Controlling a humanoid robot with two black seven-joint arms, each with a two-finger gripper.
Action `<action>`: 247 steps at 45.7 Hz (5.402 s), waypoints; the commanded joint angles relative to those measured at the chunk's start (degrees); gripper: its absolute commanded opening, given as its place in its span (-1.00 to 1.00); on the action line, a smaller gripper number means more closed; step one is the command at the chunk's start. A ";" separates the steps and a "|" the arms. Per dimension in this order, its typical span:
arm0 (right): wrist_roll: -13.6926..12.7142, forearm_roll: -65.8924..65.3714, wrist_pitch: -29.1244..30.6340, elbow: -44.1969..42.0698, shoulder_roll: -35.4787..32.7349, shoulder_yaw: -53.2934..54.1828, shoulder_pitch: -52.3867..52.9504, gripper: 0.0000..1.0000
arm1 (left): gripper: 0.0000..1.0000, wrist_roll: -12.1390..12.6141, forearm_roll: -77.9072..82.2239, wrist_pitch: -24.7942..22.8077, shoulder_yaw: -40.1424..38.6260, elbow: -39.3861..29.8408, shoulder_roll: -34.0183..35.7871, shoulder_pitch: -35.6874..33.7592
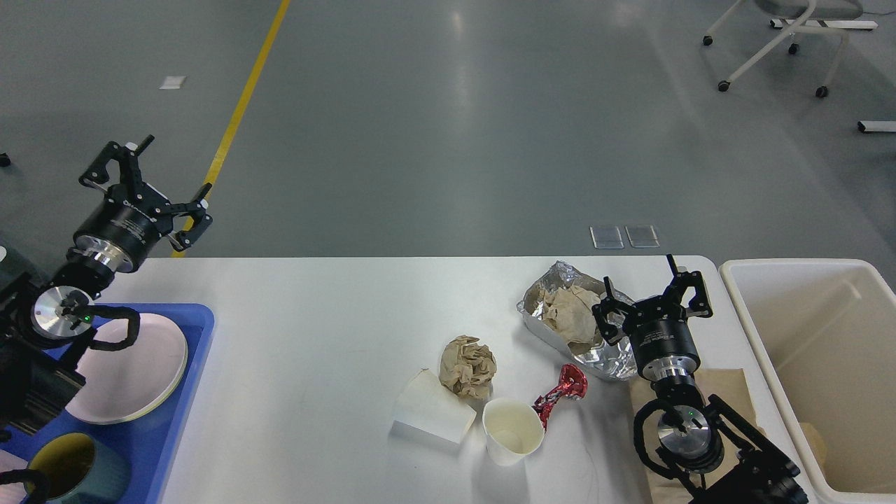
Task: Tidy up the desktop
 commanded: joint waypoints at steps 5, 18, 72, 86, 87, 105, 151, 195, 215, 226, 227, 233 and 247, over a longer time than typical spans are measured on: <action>0.00 0.00 0.00 0.00 -0.01 0.00 -0.02 1.00 | 0.92 -1.64 0.37 -0.01 -6.47 -1.40 -4.70 4.59; 0.00 0.00 0.00 0.00 0.08 0.00 -0.02 1.00 | 0.92 -1.64 2.21 0.34 -12.27 -10.08 -6.47 14.68; 0.00 0.00 0.00 0.00 -0.01 0.00 -0.02 1.00 | 0.92 -0.85 6.26 2.98 -20.28 -14.14 -6.37 14.43; 0.00 0.00 0.00 0.00 0.08 0.00 -0.02 1.00 | 0.92 -1.20 6.61 4.48 -17.20 -14.14 -10.07 17.16; 0.00 0.00 0.00 0.00 0.08 0.00 0.07 1.00 | 0.92 -1.28 6.61 4.22 -17.12 -14.23 -10.24 17.42; 0.00 0.00 0.00 -0.09 0.08 0.00 0.07 1.00 | 0.93 -11.48 6.08 -1.50 -17.99 -13.79 -11.03 20.67; 0.00 0.09 0.00 0.00 -0.01 0.00 -0.02 1.00 | 0.93 -11.83 5.91 -1.94 -17.55 -13.79 -11.30 20.85; 0.18 0.17 0.53 6.15 -7.13 4.66 -0.98 1.00 | 0.93 -11.74 5.91 -1.94 -17.47 -13.79 -11.30 20.85; -6.50 -0.26 0.44 6.59 -6.77 1.23 -0.90 1.00 | 0.93 -11.74 5.91 -1.94 -17.47 -13.79 -11.30 20.85; -10.46 -0.35 -4.30 6.59 -7.30 1.93 -0.19 1.00 | 0.93 -11.74 5.91 -1.94 -17.47 -13.79 -11.30 20.85; -10.37 -0.35 -4.83 6.68 -7.30 1.93 -0.19 1.00 | 0.93 -11.74 5.91 -1.94 -17.47 -13.79 -11.30 20.85; -10.37 -0.35 -6.94 7.38 -7.74 2.02 -0.02 1.00 | 0.93 -11.66 5.91 -1.94 -17.47 -13.79 -11.21 20.85; -10.37 -0.53 -10.11 7.38 -9.85 2.90 2.62 1.00 | 0.93 -11.66 5.91 -1.94 -17.47 -13.79 -11.21 20.85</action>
